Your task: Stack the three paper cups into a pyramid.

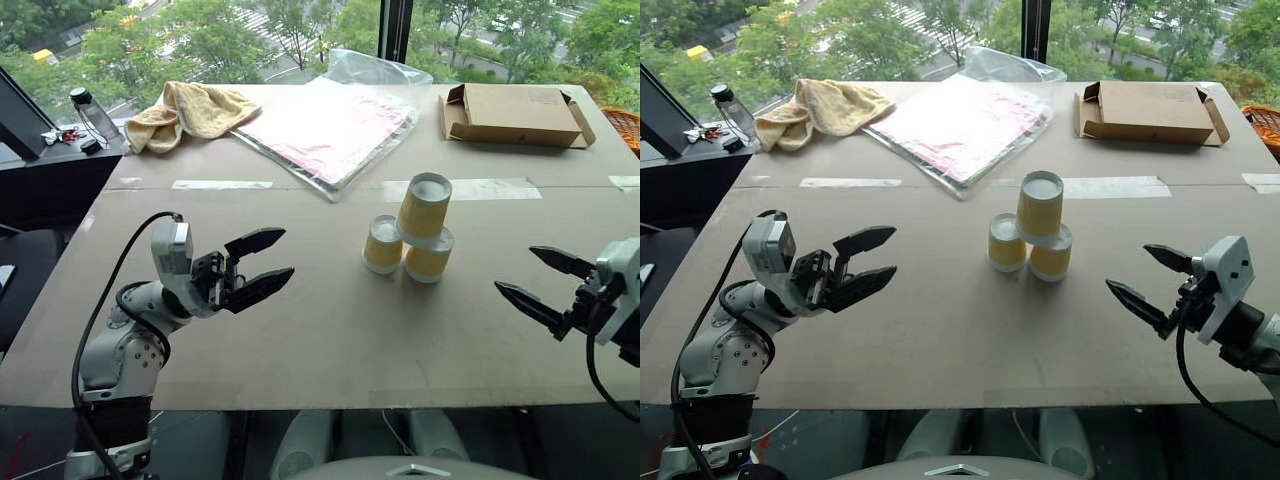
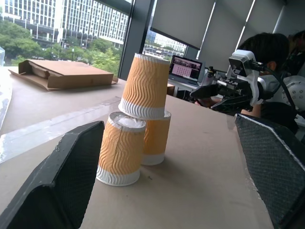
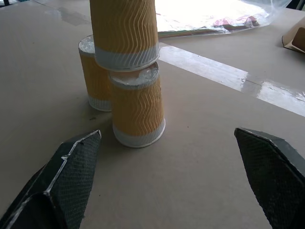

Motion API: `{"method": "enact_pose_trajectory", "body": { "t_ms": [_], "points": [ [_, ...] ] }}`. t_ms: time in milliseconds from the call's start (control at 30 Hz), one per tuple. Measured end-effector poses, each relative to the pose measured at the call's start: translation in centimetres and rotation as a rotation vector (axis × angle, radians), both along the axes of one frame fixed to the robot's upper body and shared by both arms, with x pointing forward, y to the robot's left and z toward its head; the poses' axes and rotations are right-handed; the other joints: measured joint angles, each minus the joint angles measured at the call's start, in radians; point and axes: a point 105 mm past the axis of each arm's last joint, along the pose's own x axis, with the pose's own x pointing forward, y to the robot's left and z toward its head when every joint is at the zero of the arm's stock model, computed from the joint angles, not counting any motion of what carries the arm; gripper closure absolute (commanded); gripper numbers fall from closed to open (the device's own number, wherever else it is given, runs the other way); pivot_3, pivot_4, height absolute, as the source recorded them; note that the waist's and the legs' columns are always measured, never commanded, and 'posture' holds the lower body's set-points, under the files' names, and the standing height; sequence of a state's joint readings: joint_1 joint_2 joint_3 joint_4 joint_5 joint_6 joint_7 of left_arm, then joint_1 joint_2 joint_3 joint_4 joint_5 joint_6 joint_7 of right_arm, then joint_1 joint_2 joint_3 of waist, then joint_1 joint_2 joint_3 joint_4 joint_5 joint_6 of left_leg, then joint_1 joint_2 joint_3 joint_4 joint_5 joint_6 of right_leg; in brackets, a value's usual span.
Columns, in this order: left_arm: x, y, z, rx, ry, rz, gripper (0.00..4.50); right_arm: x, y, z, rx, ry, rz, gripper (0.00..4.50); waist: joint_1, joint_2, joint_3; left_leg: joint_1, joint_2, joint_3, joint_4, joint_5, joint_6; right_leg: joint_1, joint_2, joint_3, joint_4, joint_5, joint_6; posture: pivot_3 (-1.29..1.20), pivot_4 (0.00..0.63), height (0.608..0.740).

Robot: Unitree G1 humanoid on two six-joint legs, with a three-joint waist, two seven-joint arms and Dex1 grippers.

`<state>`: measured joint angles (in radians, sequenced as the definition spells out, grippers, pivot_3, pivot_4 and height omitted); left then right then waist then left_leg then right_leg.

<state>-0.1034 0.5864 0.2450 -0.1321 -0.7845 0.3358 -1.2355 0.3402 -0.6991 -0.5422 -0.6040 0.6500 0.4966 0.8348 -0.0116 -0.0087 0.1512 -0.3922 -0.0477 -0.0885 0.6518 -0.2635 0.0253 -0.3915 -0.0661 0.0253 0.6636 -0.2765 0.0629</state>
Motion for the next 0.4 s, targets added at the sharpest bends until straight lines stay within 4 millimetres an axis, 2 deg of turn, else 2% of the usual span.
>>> {"method": "enact_pose_trajectory", "body": {
  "t_ms": [33, 100, 167, 400],
  "points": [
    [0.0, 0.0, -0.2, 0.010, 0.007, 0.001, 0.00, -0.2, -0.1, 0.0, -0.004, -0.003, 0.000, 0.06, 0.000, 0.000, 0.000, 0.000, 0.000, 0.000, 0.000, 0.000, 0.000, 0.000, 0.000, 0.000, 0.000, 0.000, 0.000, 0.00, 0.150, 0.740],
    [-0.2, 0.4, -1.5, 0.085, 0.043, 0.029, 0.00, -2.0, -1.2, -0.8, -0.031, 0.015, -0.017, 0.06, 0.005, 0.000, 0.000, 0.000, 0.000, -0.001, 0.000, 0.000, 0.000, 0.000, 0.000, 0.000, -0.001, 0.000, 0.000, 0.00, 0.150, 0.740],
    [-0.2, 0.8, -2.2, 0.136, 0.055, 0.057, 0.00, -2.9, -1.8, -1.3, -0.047, 0.030, -0.026, 0.06, 0.004, 0.000, 0.000, 0.000, 0.000, 0.000, 0.000, 0.000, 0.000, 0.000, -0.003, 0.000, -0.001, 0.000, 0.000, 0.00, 0.150, 0.740],
    [-1.2, 2.0, -3.3, 0.251, 0.108, 0.065, 0.00, -4.0, -2.6, -0.4, -0.097, -0.048, -0.036, 0.06, 0.000, 0.000, 0.000, 0.012, 0.001, 0.001, -0.003, -0.001, 0.001, 0.012, -0.005, 0.005, -0.003, -0.001, -0.001, 0.00, 0.150, 0.740]
  ]
}}
